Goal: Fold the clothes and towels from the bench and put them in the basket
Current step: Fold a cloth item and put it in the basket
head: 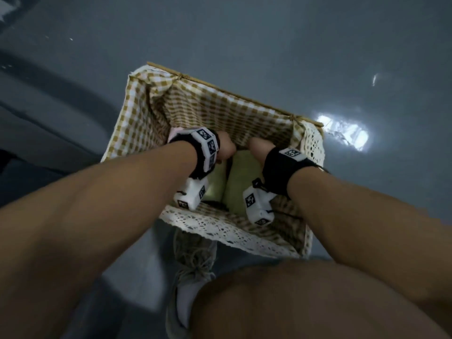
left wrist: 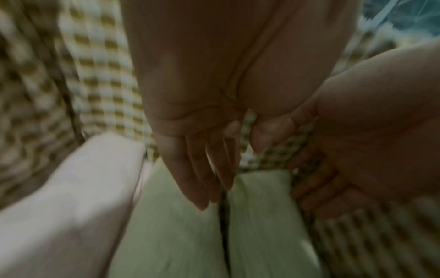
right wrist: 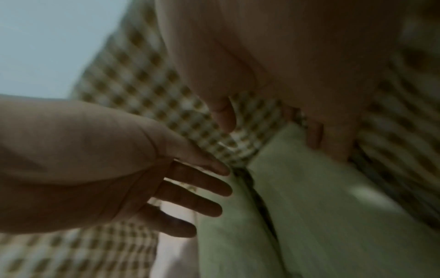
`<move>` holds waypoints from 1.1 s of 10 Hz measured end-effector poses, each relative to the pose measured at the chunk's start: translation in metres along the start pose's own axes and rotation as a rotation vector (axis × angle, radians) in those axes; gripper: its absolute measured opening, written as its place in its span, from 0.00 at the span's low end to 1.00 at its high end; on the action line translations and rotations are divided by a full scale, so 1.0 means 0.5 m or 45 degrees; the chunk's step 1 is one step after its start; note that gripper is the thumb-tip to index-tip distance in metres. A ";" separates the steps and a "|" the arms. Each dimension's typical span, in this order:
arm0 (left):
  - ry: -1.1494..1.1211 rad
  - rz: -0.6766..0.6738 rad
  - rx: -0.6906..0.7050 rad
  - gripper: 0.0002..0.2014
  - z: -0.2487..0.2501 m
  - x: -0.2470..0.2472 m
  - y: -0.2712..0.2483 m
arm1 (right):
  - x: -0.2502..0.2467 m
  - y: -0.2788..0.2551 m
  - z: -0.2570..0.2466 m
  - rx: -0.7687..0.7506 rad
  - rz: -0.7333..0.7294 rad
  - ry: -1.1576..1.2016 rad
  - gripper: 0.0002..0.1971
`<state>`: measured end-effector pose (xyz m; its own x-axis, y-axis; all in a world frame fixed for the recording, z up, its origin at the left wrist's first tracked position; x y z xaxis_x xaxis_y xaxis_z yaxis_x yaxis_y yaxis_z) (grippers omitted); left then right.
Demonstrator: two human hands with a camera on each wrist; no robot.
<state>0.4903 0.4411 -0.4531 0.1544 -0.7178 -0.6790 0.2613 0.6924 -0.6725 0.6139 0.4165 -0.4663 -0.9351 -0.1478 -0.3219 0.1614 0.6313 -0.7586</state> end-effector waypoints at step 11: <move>-0.256 0.893 -1.235 0.38 -0.851 0.103 -1.130 | 0.960 -0.804 -0.314 -1.341 -1.065 -1.008 0.18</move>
<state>-0.0546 0.0444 -0.2334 0.1440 -0.1036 -0.9841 -0.7470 0.6409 -0.1768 0.0505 0.2113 -0.2267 -0.1904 -0.8513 -0.4890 -0.9031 0.3471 -0.2527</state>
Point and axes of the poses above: each hand's wrist, its own y-axis towards the middle knuckle, its own x-axis out of the palm, z = x × y, the point moved 3 cm from there along y, towards the middle knuckle, and after that the axes turned 12 degrees about y, right-handed, at the moved point
